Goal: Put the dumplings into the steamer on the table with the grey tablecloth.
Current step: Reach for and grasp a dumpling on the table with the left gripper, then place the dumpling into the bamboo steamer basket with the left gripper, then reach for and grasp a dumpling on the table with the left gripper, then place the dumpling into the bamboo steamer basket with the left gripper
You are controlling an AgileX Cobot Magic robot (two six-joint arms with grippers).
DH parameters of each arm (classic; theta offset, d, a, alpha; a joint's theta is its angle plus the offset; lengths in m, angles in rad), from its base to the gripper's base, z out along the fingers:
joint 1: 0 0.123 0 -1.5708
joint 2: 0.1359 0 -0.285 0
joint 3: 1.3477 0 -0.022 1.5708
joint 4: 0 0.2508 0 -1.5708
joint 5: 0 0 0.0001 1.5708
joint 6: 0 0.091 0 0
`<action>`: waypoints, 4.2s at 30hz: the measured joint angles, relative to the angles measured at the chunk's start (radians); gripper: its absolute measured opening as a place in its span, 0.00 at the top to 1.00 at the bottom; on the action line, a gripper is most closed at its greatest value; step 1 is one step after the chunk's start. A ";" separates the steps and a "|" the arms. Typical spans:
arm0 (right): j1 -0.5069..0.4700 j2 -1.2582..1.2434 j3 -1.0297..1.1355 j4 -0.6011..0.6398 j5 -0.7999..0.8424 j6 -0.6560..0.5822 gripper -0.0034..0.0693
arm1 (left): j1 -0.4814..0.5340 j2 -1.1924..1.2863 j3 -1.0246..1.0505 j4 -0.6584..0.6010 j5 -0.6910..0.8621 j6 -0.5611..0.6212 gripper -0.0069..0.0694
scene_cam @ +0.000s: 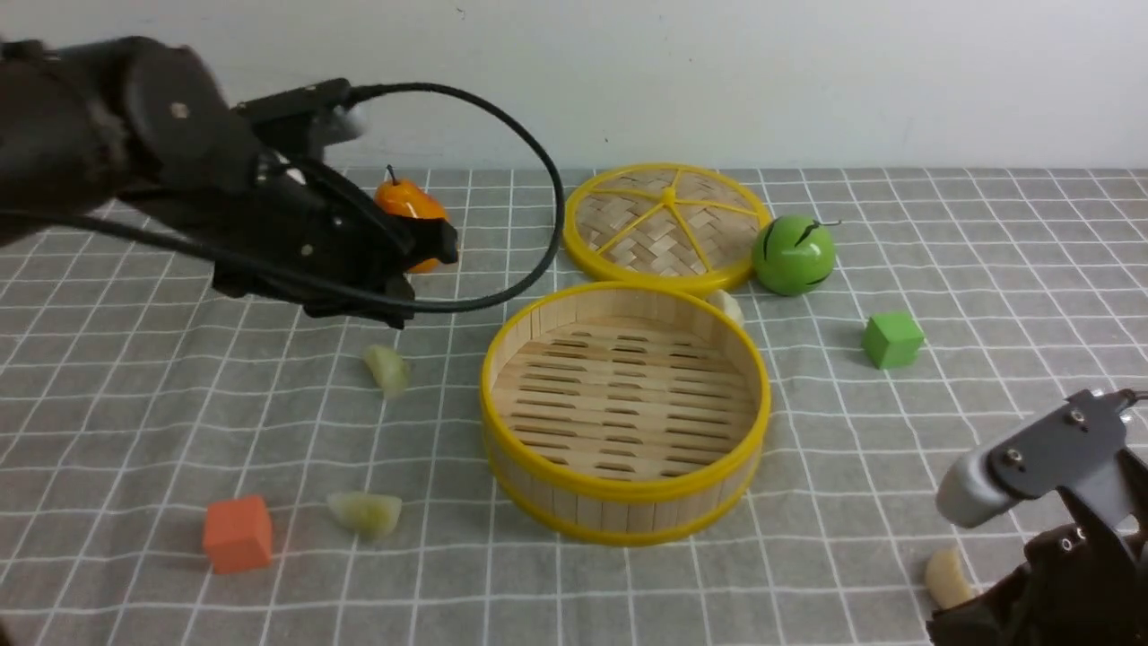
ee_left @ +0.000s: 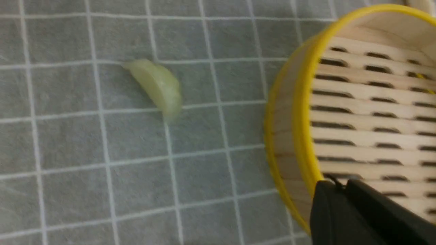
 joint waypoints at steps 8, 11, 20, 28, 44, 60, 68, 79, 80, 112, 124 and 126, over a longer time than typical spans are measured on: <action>0.002 0.002 0.000 -0.001 -0.003 -0.001 0.95 | 0.045 0.294 -0.215 0.150 0.052 -0.192 0.36; 0.002 0.003 0.000 -0.001 -0.005 -0.001 0.95 | 0.054 0.375 -0.275 0.154 0.040 -0.203 0.30; 0.002 0.004 0.000 -0.001 -0.012 -0.005 0.95 | 0.059 0.468 -0.340 0.150 0.074 -0.206 0.61; 0.002 0.004 0.000 -0.001 -0.014 -0.008 0.95 | 0.025 0.298 -0.340 0.020 0.152 -0.082 0.60; 0.002 0.004 0.000 0.000 -0.021 -0.009 0.92 | -0.169 0.444 -0.343 -0.140 -0.060 0.128 0.53; 0.002 0.005 0.000 0.014 -0.015 -0.010 0.90 | -0.169 0.160 -0.569 0.084 0.540 0.003 0.16; 0.002 0.005 0.000 0.026 -0.011 -0.010 0.90 | -0.169 0.070 -0.135 0.224 0.538 -0.058 0.16; 0.002 0.006 0.000 0.026 -0.019 -0.010 0.89 | -0.169 0.118 0.135 0.309 0.181 -0.295 0.17; 0.002 0.006 0.000 0.026 -0.020 -0.010 0.89 | -0.169 0.132 0.137 0.330 0.164 -0.330 0.18; 0.002 0.006 0.000 0.029 -0.040 -0.012 0.85 | -0.346 -0.059 0.130 0.312 -0.283 -0.322 0.62; 0.002 0.006 0.001 0.029 -0.046 -0.012 0.85 | -0.348 0.198 0.130 0.480 -0.468 -0.329 0.52; 0.002 0.006 0.001 0.029 -0.046 -0.012 0.85 | -0.348 0.199 0.130 0.483 -0.468 -0.334 0.44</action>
